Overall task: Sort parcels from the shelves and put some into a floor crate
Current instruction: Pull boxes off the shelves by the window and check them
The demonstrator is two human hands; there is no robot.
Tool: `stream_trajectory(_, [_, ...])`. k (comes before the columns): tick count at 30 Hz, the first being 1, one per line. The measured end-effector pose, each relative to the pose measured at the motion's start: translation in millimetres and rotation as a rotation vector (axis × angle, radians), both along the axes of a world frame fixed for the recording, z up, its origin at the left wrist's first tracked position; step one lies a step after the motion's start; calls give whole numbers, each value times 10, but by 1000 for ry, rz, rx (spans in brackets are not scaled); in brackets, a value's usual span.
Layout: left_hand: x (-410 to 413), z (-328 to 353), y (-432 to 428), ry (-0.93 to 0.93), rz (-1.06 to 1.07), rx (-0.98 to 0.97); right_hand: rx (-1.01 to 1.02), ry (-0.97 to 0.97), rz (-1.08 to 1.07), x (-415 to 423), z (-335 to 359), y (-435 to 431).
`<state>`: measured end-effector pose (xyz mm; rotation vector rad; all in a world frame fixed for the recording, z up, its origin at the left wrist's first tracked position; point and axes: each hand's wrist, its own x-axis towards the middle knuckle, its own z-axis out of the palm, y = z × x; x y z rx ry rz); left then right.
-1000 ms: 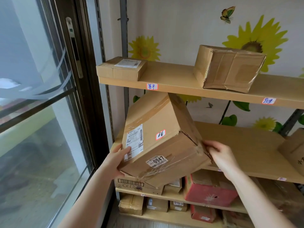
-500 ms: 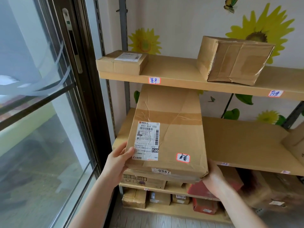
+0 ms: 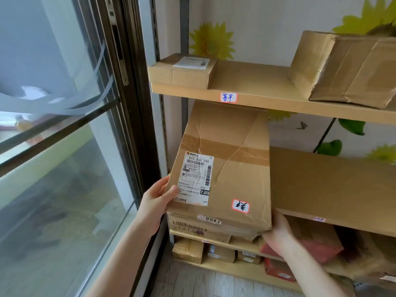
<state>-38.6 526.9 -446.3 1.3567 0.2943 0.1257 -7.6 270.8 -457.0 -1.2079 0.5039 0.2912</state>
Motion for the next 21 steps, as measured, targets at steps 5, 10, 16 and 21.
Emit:
stream_trajectory(5, [315, 187, 45, -74, 72, 89, 156, 16, -106, 339, 82, 226])
stream_trajectory(10, [760, 182, 149, -81, 114, 120, 223, 30, -228, 705, 266, 487])
stream_trajectory(16, [1186, 204, 252, -22, 191, 215, 15, -2, -158, 1205, 177, 682])
stream_trajectory(21, [1406, 222, 336, 85, 235, 336, -38, 20, -151, 1425, 139, 805])
